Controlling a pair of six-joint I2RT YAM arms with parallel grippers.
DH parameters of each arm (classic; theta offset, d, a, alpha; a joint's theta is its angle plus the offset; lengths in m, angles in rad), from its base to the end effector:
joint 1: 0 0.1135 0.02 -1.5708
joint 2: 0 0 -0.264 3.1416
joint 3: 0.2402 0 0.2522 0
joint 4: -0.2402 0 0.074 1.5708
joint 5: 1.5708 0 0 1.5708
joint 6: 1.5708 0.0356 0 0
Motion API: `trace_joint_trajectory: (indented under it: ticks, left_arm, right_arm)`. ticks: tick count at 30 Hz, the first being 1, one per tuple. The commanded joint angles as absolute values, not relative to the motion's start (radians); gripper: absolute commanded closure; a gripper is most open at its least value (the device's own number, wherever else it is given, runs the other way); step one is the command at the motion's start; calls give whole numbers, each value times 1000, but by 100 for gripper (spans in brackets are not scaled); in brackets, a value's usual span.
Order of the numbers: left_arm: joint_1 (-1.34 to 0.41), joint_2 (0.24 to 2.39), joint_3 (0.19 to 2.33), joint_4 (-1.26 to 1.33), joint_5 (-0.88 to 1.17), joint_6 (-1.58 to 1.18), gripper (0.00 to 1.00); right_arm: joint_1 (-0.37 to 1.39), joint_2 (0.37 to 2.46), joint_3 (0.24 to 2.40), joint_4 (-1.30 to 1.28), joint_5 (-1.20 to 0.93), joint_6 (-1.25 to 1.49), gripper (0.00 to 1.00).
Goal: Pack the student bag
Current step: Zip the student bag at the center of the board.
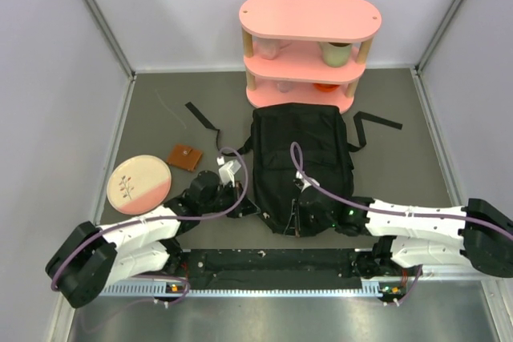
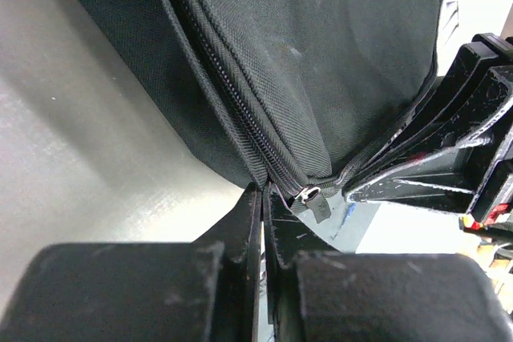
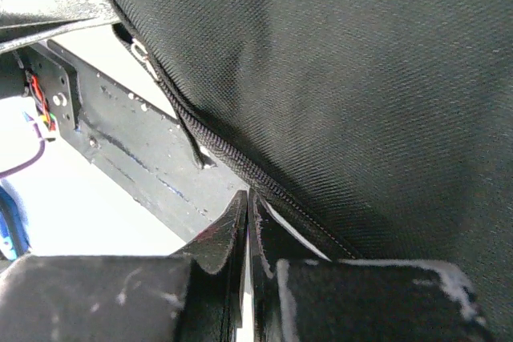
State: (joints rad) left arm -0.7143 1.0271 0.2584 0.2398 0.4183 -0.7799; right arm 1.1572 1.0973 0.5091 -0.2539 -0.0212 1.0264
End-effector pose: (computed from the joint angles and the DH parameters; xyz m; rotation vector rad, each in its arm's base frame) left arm 0.1365 -0.1375 0.1585 0.2071 2.3364 -1.2705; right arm 0.0836 0.1923 0.1807 -0.1857 2.6697 0.9188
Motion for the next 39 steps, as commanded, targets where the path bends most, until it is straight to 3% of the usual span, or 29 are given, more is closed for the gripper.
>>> trace_joint_trajectory:
  ticks: [1, 2, 6, 12, 18, 25, 29, 33, 35, 36, 39]
  left_arm:
    - [-712, 1078, 311, 302, 509, -752, 94]
    - [-713, 1087, 314, 304, 515, -752, 92]
    - [-713, 1100, 301, 321, 529, -768, 87]
    - [-713, 1103, 282, 339, 545, -790, 77]
    - [-719, 1146, 285, 371, 603, -808, 72]
    - [-729, 1195, 281, 379, 618, -822, 74]
    - [-732, 1230, 276, 416, 630, -842, 89]
    - [-735, 1255, 271, 445, 637, -859, 93]
    - [-738, 1270, 273, 452, 641, -862, 91]
    - [-738, 1275, 270, 454, 640, -862, 83]
    - [-738, 1290, 262, 463, 634, -868, 85]
  right_arm:
    - [1152, 1115, 564, -196, -75, 993, 100]
    - [1154, 1112, 569, -187, -78, 988, 100]
    - [1152, 1098, 580, -154, -97, 970, 74]
    - [1152, 1132, 597, -118, -98, 974, 48]
    - [1152, 1226, 626, -127, -58, 994, 46]
    - [1150, 1292, 646, -123, -31, 1034, 58]
    - [1152, 1321, 652, -120, -35, 1051, 69]
    - [1152, 1345, 646, -118, -23, 1075, 72]
    - [1151, 1348, 641, -117, -8, 1089, 89]
    - [1152, 1345, 634, -114, -3, 1094, 100]
    - [1152, 1332, 630, -106, -3, 1088, 100]
